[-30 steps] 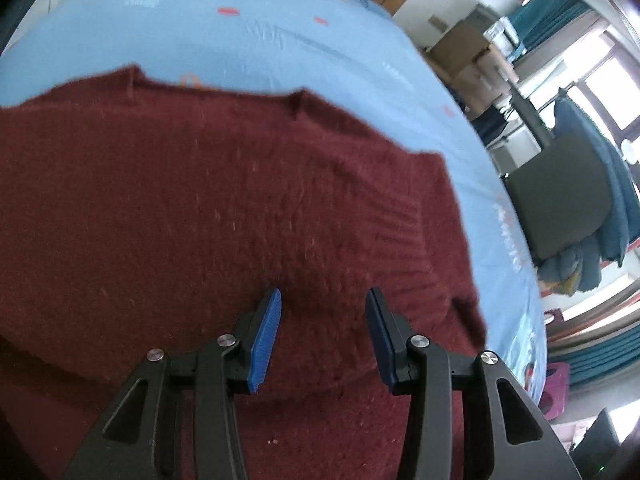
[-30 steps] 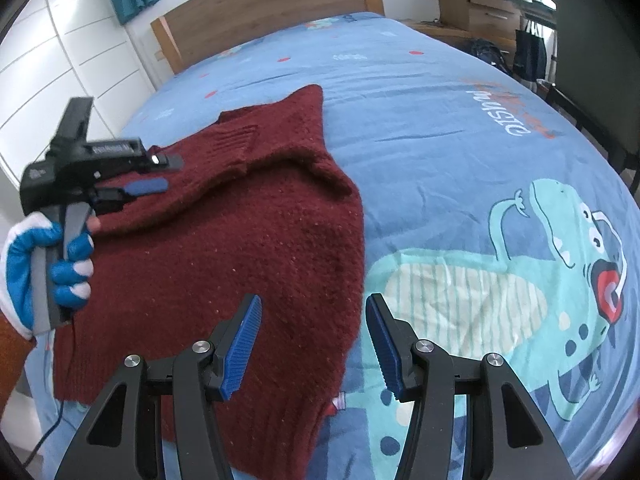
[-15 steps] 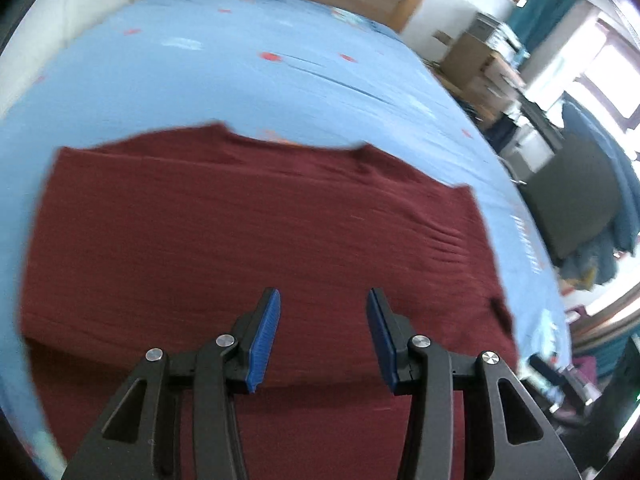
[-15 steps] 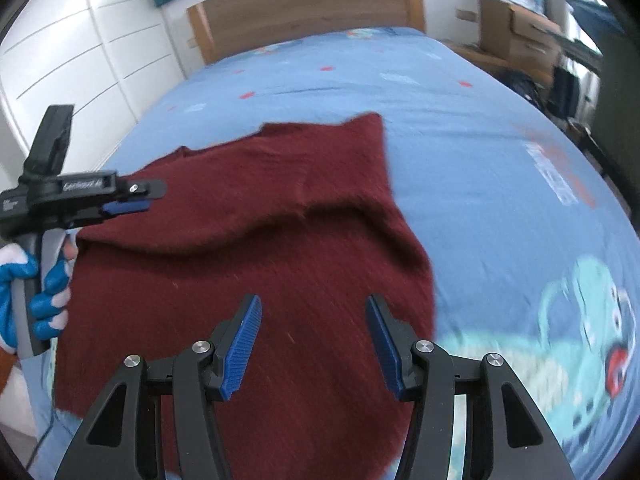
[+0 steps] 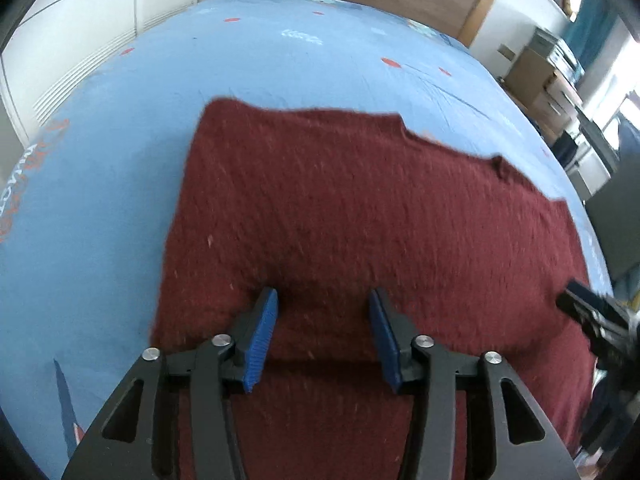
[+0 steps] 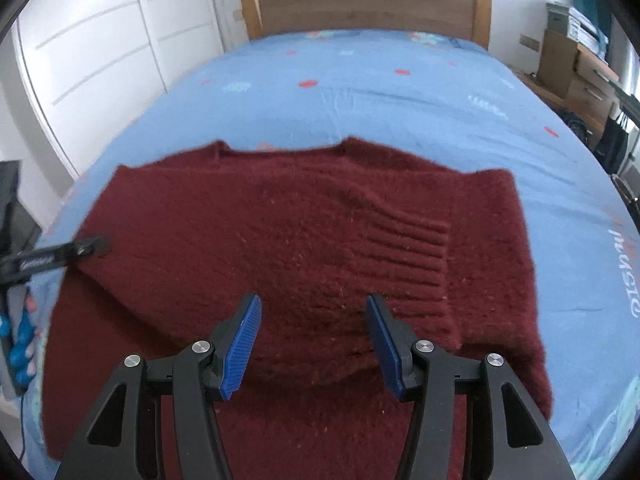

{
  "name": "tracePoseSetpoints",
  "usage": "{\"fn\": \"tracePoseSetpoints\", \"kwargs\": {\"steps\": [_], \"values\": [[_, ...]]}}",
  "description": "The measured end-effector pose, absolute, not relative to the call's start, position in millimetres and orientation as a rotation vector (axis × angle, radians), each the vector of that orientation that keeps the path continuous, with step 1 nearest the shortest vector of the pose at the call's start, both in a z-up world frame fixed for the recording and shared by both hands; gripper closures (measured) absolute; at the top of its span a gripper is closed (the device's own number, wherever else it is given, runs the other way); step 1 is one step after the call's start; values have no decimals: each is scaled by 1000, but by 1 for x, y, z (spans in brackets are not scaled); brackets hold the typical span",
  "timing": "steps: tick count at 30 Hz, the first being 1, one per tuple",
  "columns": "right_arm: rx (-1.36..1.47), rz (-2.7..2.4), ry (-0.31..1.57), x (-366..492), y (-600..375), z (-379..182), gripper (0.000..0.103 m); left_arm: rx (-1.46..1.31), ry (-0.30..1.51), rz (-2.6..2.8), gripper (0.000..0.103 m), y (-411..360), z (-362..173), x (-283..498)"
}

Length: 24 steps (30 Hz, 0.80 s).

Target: Fold small clothes

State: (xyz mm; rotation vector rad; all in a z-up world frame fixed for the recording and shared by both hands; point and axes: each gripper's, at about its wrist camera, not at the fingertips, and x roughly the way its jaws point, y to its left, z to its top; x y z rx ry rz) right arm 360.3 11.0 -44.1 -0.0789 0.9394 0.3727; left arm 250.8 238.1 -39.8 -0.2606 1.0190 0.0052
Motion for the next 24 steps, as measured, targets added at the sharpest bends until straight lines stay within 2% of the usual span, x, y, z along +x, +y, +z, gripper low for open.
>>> {"fn": "tracePoseSetpoints", "kwargs": {"steps": [6, 24], "values": [[-119, 363, 974, 355, -1, -62, 47, -257, 1018, 12, 55, 241, -39, 240], [-92, 291, 962, 274, -48, -28, 47, -311, 1032, 43, 55, 253, -13, 149]]}}
